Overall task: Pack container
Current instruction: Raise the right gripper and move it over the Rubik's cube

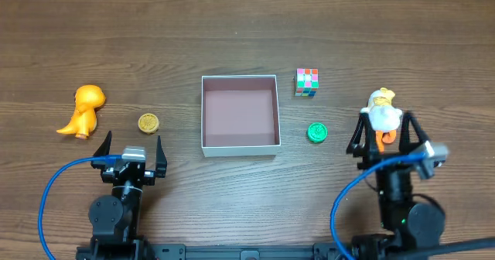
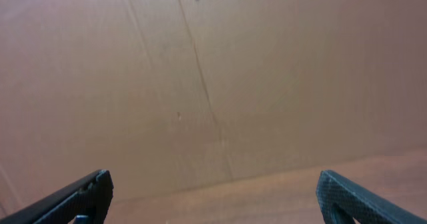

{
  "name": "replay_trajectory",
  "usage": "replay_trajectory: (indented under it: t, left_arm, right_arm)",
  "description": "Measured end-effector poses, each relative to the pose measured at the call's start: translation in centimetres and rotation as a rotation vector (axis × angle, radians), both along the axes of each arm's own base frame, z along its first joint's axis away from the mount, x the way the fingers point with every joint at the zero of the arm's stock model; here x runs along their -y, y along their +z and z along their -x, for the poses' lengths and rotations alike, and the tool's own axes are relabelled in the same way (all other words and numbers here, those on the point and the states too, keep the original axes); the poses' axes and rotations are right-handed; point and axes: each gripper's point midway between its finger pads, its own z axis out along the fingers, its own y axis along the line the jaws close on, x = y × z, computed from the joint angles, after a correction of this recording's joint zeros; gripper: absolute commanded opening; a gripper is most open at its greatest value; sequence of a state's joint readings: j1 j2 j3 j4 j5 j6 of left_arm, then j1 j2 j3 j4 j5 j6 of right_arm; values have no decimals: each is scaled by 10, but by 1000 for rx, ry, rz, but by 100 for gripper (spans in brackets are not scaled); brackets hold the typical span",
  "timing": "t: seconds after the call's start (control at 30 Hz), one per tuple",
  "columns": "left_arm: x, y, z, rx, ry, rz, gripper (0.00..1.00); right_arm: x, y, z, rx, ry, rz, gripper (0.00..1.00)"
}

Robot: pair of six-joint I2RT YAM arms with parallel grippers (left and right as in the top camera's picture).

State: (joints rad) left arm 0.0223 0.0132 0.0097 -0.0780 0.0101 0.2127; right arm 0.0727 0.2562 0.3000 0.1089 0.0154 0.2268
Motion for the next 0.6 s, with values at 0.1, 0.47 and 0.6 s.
replay_trajectory:
  t: [0.1, 0.47, 0.6]
  left_arm:
    - [0, 0, 0, 0, 0, 0, 100]
    - [0, 0, 0, 1, 0, 0, 100]
    - [0, 0, 0, 0, 0, 0, 100]
  right_arm:
    - [-1, 7, -14, -114, -2, 19, 100]
    - [-7, -10, -68, -850, 37, 161, 100]
    - [-9, -1, -87, -958, 57, 205, 100]
